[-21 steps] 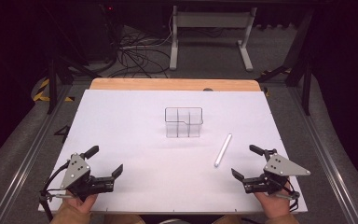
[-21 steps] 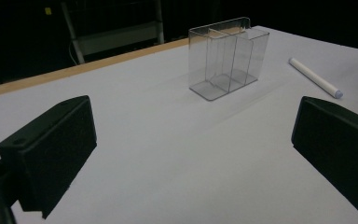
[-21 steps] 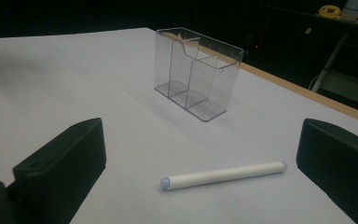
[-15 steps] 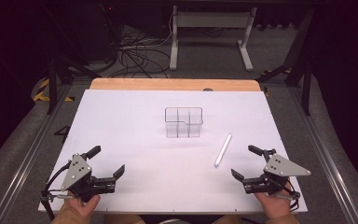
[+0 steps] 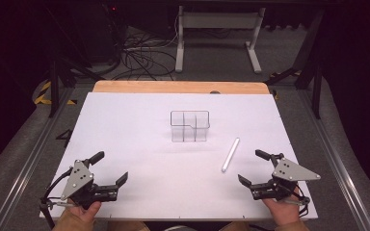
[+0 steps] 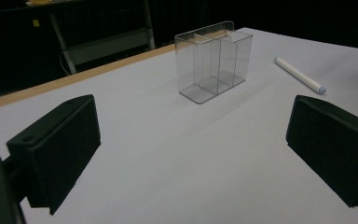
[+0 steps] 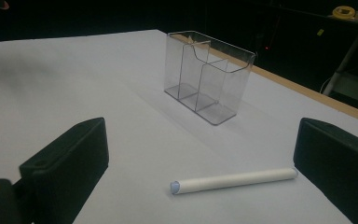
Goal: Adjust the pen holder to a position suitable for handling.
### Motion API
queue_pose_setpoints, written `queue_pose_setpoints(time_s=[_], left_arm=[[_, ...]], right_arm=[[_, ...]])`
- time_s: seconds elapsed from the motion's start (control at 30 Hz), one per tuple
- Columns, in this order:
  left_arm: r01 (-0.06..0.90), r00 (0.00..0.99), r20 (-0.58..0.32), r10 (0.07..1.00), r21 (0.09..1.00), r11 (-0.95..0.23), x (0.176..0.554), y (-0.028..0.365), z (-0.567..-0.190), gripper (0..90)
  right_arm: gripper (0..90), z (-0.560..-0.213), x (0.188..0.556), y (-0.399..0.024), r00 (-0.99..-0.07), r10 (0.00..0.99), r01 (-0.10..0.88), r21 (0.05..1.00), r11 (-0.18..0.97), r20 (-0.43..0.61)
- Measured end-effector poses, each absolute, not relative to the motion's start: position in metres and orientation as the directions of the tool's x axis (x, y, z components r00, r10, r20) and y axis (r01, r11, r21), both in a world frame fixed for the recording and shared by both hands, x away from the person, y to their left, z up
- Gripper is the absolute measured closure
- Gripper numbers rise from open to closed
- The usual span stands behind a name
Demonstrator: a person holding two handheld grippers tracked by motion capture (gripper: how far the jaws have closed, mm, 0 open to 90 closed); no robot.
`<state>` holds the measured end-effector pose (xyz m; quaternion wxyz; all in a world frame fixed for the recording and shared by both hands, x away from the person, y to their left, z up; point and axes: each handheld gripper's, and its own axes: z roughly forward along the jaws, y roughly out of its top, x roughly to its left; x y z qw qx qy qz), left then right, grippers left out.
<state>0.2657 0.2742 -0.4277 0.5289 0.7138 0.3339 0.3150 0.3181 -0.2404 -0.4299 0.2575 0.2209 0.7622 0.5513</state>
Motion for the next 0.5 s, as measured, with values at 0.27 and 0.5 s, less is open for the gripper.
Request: queue_pose_setpoints(time_s=[0.27,0.5], left_arm=[[0.143,0.581,0.1,0.808,0.964,-0.222,0.2654,0.2742,-0.4275,4.3],[0.149,0.579,0.088,0.811,0.966,-0.211,0.2656,0.2754,-0.427,4.8]], right_arm=[[3.9,-0.4278,0.3186,-0.2399,-0.776,0.614,0.057,0.954,0.293,-0.142],[3.9,-0.4245,0.3208,-0.2372,-0.779,0.611,0.062,0.952,0.301,-0.143]])
